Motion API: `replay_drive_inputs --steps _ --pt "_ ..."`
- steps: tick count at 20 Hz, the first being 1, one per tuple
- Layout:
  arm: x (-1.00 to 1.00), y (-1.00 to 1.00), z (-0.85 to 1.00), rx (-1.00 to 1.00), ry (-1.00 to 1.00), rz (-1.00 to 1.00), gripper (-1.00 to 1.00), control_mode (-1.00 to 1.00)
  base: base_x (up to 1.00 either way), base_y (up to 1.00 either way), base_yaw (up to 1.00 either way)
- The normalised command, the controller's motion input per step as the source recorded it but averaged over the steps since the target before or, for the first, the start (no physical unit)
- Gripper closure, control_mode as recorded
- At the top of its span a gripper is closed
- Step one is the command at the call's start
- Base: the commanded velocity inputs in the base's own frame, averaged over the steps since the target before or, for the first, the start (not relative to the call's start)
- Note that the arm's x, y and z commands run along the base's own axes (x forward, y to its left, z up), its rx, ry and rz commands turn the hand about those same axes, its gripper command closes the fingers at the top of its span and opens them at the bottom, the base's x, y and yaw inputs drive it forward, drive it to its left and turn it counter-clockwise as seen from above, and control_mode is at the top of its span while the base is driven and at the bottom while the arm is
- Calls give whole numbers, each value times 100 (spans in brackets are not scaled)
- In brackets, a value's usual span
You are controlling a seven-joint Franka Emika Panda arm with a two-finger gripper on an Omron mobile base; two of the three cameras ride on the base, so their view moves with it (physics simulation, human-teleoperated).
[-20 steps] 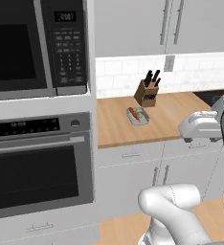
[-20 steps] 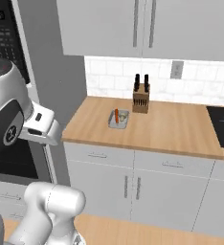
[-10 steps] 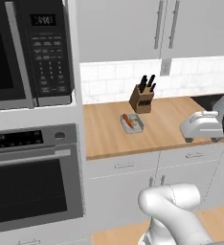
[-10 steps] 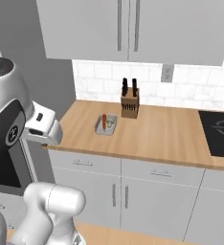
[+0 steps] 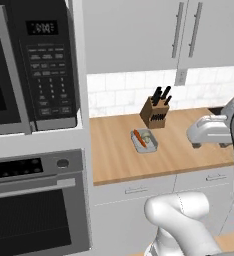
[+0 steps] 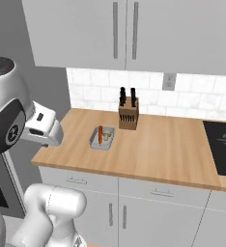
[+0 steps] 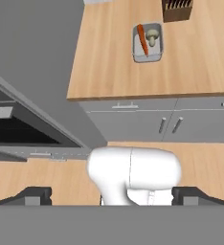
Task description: Take the meat container that has the fish and place it on the second highest rack of the freezer. Then take the vegetable container that has the carrot and mushroom and place it on the highest rack of the freezer.
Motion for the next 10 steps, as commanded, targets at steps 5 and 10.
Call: replay_drive_inputs --steps 5,10 --pt "10 -10 0 1 3 -1 -100 -100 0 0 0" --pt "61 -4 -27 6 15 -20 -100 -100 0 0 0"
